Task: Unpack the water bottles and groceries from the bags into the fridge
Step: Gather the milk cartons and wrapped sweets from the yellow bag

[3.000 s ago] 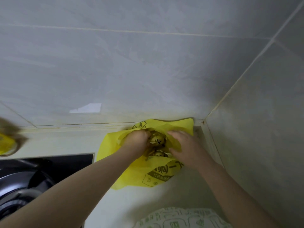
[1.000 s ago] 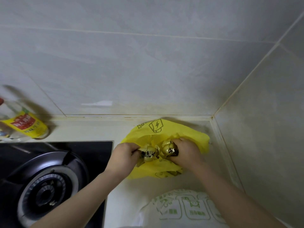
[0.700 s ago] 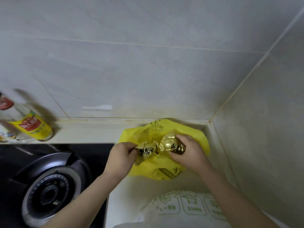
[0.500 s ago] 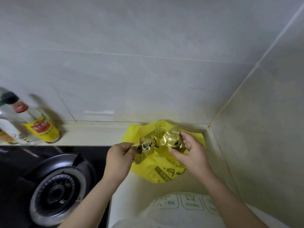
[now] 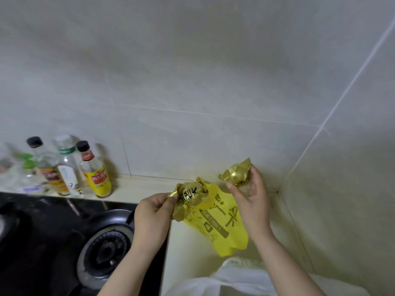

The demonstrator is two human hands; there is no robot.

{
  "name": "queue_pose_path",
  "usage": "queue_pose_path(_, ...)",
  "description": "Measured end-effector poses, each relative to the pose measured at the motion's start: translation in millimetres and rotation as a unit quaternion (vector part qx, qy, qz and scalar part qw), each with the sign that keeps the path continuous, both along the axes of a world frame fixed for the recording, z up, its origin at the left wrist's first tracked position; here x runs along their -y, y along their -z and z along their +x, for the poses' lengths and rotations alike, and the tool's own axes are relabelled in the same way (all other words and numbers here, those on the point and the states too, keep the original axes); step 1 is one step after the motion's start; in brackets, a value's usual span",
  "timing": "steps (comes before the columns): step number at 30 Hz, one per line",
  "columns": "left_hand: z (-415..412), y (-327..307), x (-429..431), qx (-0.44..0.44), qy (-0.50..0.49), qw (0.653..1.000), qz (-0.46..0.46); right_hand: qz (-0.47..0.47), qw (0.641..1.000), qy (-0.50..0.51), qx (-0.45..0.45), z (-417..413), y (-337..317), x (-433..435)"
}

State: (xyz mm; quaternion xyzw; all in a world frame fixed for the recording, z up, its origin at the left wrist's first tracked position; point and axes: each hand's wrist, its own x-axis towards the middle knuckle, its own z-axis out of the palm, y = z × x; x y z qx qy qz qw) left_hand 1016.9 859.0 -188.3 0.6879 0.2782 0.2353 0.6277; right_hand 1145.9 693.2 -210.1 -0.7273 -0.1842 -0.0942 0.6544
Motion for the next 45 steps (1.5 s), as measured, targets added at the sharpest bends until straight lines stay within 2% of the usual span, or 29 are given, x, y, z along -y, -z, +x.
queue_pose_path(3,-12.2,-12.3,-2.6,0.015,-0.010,1.000,-0.002,-0.062,0.994,0.062,0.070,1.9,-8.0,0.8)
queue_pose_path(5,-19.7,-19.1,-4.2,0.027,-0.014,0.999,-0.017,-0.071,0.991,0.080,0.081,2.1,-18.0,1.7)
queue_pose_path(9,-32.8,-30.4,-6.2,0.043,-0.016,0.999,-0.024,0.001,1.000,0.008,-0.013,-9.8,-44.2,1.0)
queue_pose_path(15,-50.7,-47.1,-8.3,0.054,-0.017,0.998,-0.022,-0.073,0.996,-0.033,0.036,-47.7,-71.9,-2.1)
queue_pose_path(22,-80.5,-71.1,-24.3,0.092,-0.026,0.991,-0.093,-0.045,0.997,-0.067,-0.007,-92.7,-93.3,-25.1)
queue_pose_path(28,-117.1,-80.1,-46.8,0.097,-0.039,0.993,-0.045,-0.019,0.996,-0.089,-0.019,-124.4,-105.1,-53.3)
queue_pose_path(37,-176.4,-91.2,-57.6,0.083,-0.148,0.985,-0.028,-0.008,0.982,-0.187,0.005,-152.6,-119.7,-91.5)
queue_pose_path(45,-244.5,-100.0,-23.3,0.051,-0.314,0.947,0.037,-0.029,0.940,-0.337,0.038,-180.5,-124.9,-114.3)
